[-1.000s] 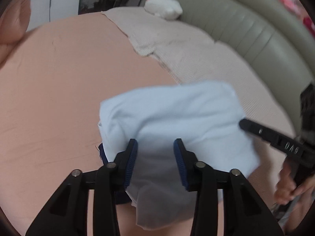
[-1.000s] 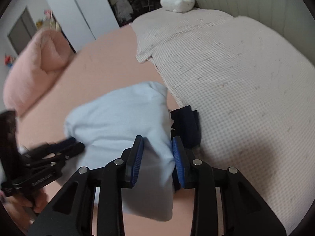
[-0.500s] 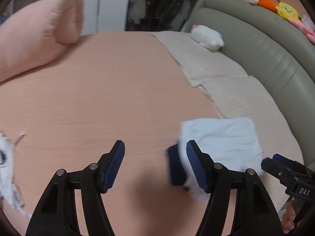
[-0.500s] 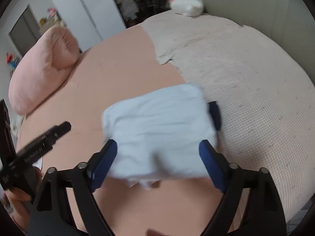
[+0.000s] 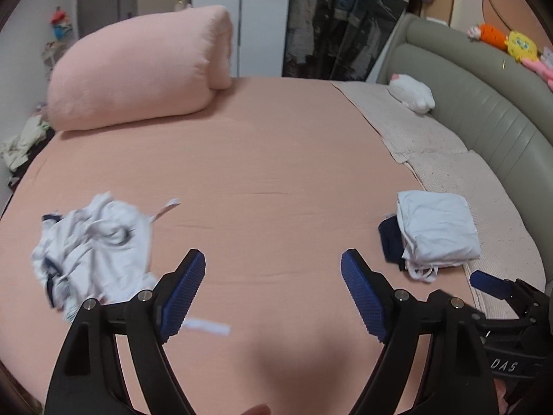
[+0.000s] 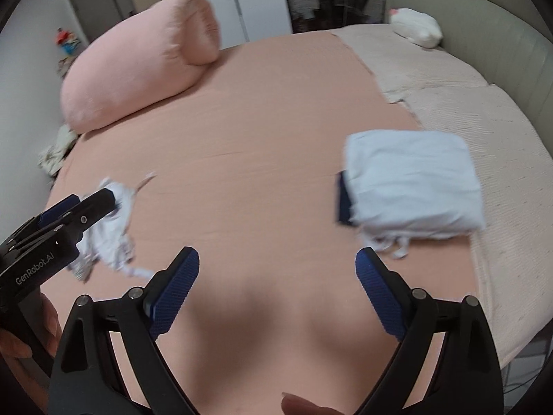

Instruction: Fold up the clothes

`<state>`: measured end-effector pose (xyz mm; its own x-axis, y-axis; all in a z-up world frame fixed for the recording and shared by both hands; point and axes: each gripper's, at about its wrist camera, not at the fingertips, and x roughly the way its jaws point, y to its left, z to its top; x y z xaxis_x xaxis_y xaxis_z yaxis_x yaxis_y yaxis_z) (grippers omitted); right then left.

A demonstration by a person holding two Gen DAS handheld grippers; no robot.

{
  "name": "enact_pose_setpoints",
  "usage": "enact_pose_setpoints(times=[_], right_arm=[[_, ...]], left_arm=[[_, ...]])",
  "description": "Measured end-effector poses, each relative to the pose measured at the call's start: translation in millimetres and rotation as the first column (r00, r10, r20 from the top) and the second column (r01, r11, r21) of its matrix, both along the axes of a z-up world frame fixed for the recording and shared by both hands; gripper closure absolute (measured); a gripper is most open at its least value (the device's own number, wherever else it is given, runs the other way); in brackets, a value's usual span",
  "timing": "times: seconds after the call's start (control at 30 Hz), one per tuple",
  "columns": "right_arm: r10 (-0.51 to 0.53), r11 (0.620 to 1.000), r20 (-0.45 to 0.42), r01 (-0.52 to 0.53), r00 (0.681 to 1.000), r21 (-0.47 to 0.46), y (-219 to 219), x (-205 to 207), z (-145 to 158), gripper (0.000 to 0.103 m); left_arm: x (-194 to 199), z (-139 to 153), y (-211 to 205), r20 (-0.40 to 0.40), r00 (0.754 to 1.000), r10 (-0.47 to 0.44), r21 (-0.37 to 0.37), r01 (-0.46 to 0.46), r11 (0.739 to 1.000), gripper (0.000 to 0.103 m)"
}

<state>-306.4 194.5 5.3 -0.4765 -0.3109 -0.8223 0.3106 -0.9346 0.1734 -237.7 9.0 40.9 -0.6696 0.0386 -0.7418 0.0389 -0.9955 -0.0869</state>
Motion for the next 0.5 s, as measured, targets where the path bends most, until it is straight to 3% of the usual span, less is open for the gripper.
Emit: enact_pose_setpoints(times=[0.3,0.5], right_arm=[[0.033,0.999,-0.071,-0.033,0.997,0.005,-16.7,111.9,16.5,0.009],[0.009,0.998,-0.097,-0.002,0.995,0.069,-6.1,181.8,-0.1,0.009]], left_arm=[[111.2,1.3,-42.4,-0.009,0.999,0.051,-0.026,-0.051,0.998,0.019],[184.4,-11.2,-51.4,-0.003,0.996,0.087,0.054,-0.087,0.995,0.019]])
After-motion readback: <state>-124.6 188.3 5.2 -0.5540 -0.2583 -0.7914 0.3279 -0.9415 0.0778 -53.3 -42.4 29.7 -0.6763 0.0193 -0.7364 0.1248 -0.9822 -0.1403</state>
